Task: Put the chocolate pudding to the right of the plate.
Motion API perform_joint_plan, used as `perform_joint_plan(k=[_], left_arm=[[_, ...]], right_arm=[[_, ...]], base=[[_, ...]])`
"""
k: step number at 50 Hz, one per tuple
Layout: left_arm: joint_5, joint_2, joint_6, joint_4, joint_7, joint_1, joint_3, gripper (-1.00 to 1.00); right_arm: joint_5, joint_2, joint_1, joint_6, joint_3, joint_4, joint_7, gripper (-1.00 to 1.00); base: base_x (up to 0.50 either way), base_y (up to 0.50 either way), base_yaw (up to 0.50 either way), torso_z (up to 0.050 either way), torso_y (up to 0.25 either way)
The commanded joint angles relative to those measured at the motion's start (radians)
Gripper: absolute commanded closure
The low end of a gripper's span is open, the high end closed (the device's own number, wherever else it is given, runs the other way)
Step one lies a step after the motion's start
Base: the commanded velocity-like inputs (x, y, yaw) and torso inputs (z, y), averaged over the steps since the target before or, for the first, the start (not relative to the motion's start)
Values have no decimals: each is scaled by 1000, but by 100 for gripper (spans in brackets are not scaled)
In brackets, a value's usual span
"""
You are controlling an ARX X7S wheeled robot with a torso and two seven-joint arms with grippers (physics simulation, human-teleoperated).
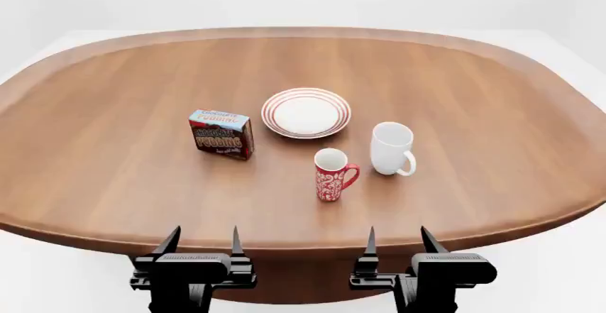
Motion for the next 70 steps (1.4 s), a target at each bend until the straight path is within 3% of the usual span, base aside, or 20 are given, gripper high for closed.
perform_joint_plan(k=[1,11,28,37,43,44,51,56,70], left_arm=[[-16,-16,3,-14,-20,-8,15,-100],[-46,-45,5,-14,-52,-3,51,-100],[-69,-71,14,-26,-84,-5,84,-100],[-83,-82,11,-36,-95,-10,93,-100],[-97,-105,-220,141,-120,-48,102,-100],[-118,-114,-342,229,-125,-80,94,-100],[-202,-149,-724,482,-120,-262,74,-100],[-216,-153,-777,495,-126,-332,67,-100],[-214,-156,-729,462,-130,-327,86,-100]], right_arm=[[8,16,6,31,-17,-6,27,-100],[20,42,8,22,-56,10,78,-100],[58,68,1,6,-92,7,90,-100],[89,79,3,24,-97,-1,95,-100],[83,110,34,249,-115,-175,120,-100],[132,125,61,396,-106,-281,100,-100],[234,165,268,845,-48,-556,122,-100],[234,190,334,909,-56,-600,130,-100],[240,198,306,855,-63,-584,121,-100]], base=[[0,0,0,0,0],[0,0,0,0,0],[0,470,0,0,0],[0,42,0,0,0],[0,0,0,0,0],[0,0,0,0,0],[0,0,0,0,0],[0,0,0,0,0],[266,0,0,0,0]])
